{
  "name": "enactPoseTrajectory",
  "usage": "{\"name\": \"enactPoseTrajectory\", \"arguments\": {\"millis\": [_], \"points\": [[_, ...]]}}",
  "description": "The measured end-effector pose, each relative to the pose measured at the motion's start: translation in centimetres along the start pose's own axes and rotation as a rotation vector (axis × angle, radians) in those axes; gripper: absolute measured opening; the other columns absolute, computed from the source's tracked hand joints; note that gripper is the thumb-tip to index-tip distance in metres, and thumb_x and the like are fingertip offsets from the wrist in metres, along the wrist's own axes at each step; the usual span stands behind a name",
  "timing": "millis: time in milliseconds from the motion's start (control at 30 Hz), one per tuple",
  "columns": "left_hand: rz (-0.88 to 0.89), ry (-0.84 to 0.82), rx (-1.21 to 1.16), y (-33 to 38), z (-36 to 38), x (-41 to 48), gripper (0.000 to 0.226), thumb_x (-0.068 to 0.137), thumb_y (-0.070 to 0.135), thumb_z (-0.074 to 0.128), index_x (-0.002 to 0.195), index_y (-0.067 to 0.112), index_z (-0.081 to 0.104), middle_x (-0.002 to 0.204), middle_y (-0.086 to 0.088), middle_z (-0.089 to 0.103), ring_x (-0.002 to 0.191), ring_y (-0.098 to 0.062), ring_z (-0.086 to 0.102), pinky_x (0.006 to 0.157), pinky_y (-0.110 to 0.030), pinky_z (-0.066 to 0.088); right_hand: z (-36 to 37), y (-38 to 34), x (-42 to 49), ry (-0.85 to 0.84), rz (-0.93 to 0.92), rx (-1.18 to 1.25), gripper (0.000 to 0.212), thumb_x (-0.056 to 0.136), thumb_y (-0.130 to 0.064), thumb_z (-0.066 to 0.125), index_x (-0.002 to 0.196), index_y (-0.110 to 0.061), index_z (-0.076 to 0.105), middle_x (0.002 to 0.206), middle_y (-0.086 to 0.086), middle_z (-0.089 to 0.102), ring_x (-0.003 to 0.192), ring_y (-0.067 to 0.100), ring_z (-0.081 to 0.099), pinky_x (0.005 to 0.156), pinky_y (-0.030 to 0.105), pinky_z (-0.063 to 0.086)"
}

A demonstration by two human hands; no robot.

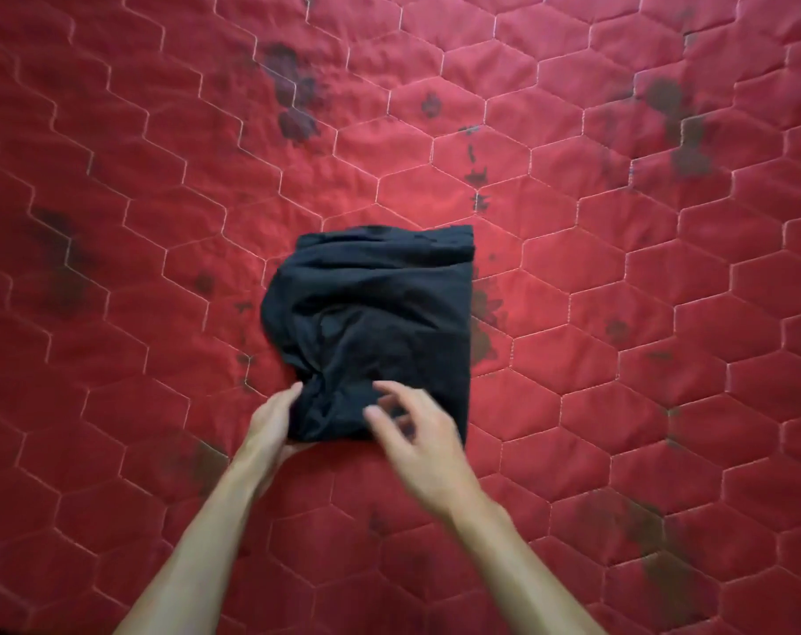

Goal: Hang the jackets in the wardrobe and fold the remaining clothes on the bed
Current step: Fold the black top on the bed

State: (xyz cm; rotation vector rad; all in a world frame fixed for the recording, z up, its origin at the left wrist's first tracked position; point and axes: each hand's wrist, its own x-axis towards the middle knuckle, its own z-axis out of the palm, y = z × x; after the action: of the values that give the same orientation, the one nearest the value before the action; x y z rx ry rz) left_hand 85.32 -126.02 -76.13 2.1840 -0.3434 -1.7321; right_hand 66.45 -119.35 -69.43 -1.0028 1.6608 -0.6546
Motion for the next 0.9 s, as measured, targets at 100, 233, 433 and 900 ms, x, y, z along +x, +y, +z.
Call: {"name": "enactPoseTrajectory", "arguments": {"millis": [100,233,433,900], "points": [[0.119,0.003,0.183,-0.4,-0.3,0.6,0.027,0.088,0.049,0.066,0.094,0.023,0.071,0.103,0.000,0.073,0.100,-0.021,0.068,0.092,-0.044,0.055,-1.8,3.9,0.7,0.189,0.217,-0.197,0.044,0.091,-0.027,0.066,0.133,-0.016,0.055,0.121,0.005,0.056,0.108,0.017,0.059,0.101,0.038,0.045],[0.489,0.192,0.587,-1.0,0.3,0.2,0.036,0.086,0.045,0.073,0.106,0.017,0.067,0.104,0.003,0.068,0.099,-0.018,0.061,0.094,-0.036,0.048,-3.3,6.5,2.4,0.180,0.436,-0.234,0.066,0.088,-0.039,0.069,0.140,-0.007,0.043,0.131,0.014,0.053,0.124,0.030,0.050,0.106,0.041,0.040],[0.446,0.195,0.260,2.6,2.6,0.3,0.020,0.084,0.022,0.079,0.092,0.006,0.070,0.078,0.004,0.064,0.082,-0.014,0.058,0.068,-0.010,0.045,-3.5,6.2,4.4,0.116,0.453,-0.174,0.028,0.092,-0.027,0.066,0.114,-0.010,0.063,0.111,0.008,0.070,0.109,0.029,0.061,0.078,0.026,0.037],[0.298,0.204,0.633,10.2,11.8,-1.9,0.123,0.055,0.078,0.076,0.143,0.005,0.031,0.144,-0.018,0.048,0.133,-0.035,0.048,0.108,-0.045,0.043,-5.5,8.1,2.5,0.067,0.518,-0.008,0.010,0.082,-0.018,0.073,0.083,-0.018,0.063,0.087,-0.002,0.071,0.088,0.020,0.066,0.082,0.033,0.048]]}}
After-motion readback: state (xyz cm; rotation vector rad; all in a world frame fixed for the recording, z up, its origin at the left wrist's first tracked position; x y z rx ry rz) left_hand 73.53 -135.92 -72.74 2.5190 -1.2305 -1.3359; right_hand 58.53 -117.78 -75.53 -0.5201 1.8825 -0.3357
